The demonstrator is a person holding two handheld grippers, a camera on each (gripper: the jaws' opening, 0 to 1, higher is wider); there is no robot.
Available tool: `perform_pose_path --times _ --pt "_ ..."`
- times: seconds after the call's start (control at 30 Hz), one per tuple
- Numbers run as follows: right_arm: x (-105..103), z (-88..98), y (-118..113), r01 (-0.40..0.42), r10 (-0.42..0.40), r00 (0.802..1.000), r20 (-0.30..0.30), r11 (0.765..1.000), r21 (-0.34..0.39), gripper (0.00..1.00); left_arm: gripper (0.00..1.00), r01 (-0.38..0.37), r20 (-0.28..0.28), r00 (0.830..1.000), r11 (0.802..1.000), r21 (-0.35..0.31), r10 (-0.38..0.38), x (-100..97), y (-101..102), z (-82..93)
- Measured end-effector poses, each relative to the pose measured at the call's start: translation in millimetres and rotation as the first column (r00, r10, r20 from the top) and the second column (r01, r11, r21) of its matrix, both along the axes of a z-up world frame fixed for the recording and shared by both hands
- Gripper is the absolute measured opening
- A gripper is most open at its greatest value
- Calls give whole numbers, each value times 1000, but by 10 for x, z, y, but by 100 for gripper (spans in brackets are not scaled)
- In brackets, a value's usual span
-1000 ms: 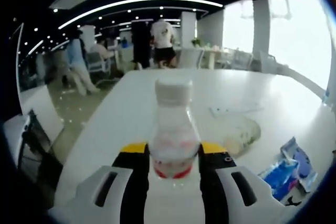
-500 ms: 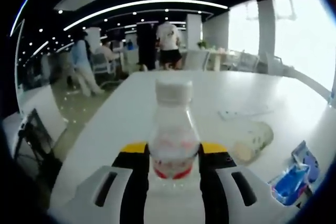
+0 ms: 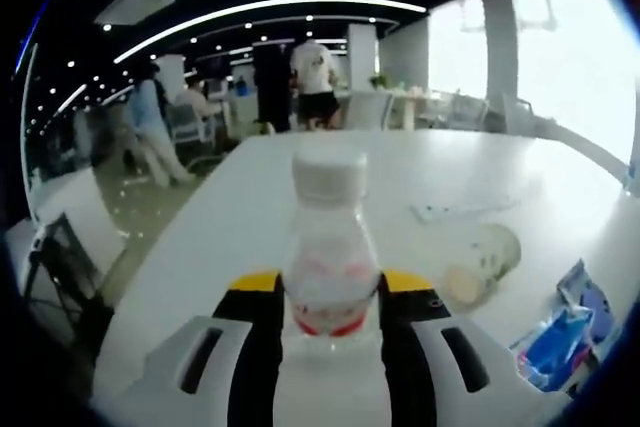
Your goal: Arrange the tabletop items into an orderly group along one side of the table until the central work area is clear of visible clutter.
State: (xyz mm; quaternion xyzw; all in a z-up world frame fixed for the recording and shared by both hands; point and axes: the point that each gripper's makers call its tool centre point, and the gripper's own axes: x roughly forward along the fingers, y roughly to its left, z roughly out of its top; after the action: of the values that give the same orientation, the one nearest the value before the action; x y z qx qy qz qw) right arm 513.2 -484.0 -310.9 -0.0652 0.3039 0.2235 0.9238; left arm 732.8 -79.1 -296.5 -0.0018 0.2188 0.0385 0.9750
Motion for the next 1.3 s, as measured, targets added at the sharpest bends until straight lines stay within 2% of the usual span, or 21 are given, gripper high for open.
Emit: perform_pose_path --times 0.27,0.57,0.7,0.8,0.9,1.07,1.23,1.3 --pt "0 -15 -26 4 -4 1000 -4 1000 -14 99 35 -13 5 1000 1000 6 13 -13 -11 -2" --pt "2 -26 -16 12 -12 1000 -18 1000 10 99 36 -23 -10 1000 1000 7 23 -5 -2 -9" --pt "3 -36 -33 15 -15 1000 -20 1000 1 99 36 6 -14 1000 1000 25 -6 8 -2 -2" --pt "2 -37 -46 17 -17 1000 -20 1000 -5 99 42 29 -7 1000 997 70 -29 -21 -8 54" --pt "-2 -34 -32 14 -14 1000 -20 1000 -3 99 49 50 -6 999 995 85 -49 -44 -17 97" --pt "-7 -33 -19 6 -6 1000 -19 1000 -8 99 59 79 -5 997 995 62 -78 -85 -29 134" --pt "-8 -20 -15 7 -7 1000 -15 1000 -5 99 73 111 24 993 991 69 -113 -129 -58 253" --pt "-11 -17 -12 6 -6 1000 -14 1000 -5 99 76 132 60 989 989 71 -136 -146 -90 349"
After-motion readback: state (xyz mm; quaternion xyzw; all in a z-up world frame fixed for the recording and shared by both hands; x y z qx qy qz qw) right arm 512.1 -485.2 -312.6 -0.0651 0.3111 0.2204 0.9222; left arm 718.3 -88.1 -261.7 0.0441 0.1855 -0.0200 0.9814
